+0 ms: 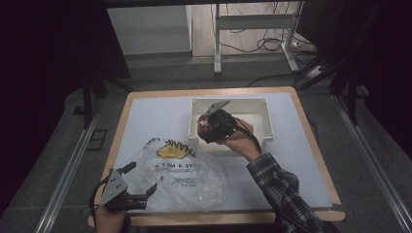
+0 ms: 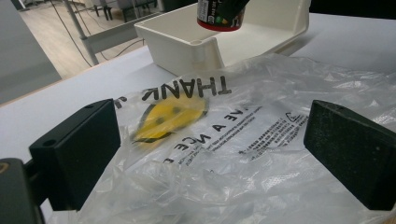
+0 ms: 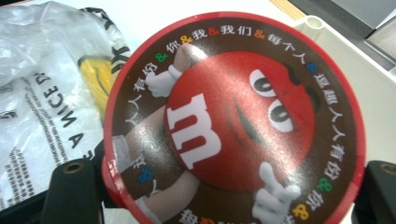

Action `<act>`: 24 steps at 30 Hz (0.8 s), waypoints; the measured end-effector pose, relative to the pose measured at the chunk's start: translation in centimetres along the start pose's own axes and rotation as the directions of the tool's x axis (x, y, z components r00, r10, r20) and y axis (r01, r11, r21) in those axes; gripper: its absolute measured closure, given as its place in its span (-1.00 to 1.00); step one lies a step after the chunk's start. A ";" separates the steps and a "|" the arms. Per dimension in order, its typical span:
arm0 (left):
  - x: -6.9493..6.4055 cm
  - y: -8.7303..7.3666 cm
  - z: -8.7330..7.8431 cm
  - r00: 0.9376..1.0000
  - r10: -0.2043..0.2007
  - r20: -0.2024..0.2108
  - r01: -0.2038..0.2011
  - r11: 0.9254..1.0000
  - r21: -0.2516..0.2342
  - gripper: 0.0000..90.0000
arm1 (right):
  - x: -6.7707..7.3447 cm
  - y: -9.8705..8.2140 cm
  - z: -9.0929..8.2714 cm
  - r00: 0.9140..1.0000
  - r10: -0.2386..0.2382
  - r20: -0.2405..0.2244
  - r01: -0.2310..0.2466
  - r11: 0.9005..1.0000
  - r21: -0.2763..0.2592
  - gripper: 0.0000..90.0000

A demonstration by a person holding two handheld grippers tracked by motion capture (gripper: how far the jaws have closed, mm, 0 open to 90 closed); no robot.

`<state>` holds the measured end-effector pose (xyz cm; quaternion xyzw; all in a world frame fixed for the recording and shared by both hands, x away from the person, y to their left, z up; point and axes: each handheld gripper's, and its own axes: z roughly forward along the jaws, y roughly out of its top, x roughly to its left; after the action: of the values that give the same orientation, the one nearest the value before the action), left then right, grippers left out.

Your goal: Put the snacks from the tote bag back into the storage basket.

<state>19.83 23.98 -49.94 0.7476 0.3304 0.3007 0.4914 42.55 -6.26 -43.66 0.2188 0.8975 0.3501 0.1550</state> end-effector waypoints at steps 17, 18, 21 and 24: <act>0.0 0.0 0.0 1.000 -0.007 0.000 0.007 1.000 -0.006 -0.92 | -1.5 0.3 1.2 1.000 0.011 0.020 -0.011 1.000 0.018 -0.42; 0.0 0.0 0.0 1.000 -0.007 0.000 0.007 1.000 -0.006 -0.92 | -1.5 0.3 1.3 1.000 0.011 0.021 -0.011 1.000 0.019 -0.42; 0.0 0.0 0.0 1.000 -0.006 0.000 0.006 1.000 -0.005 -0.92 | -1.7 0.4 1.6 1.000 0.009 0.022 -0.009 1.000 0.020 -0.42; 0.0 0.0 0.0 1.000 -0.007 0.000 0.007 1.000 -0.005 -0.92 | -1.9 0.5 1.9 1.000 0.011 0.021 -0.011 1.000 0.020 -0.42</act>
<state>19.82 24.01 -49.94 0.7452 0.3322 0.3000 0.4942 45.18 -5.83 -44.44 0.2291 0.8981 0.3394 0.1602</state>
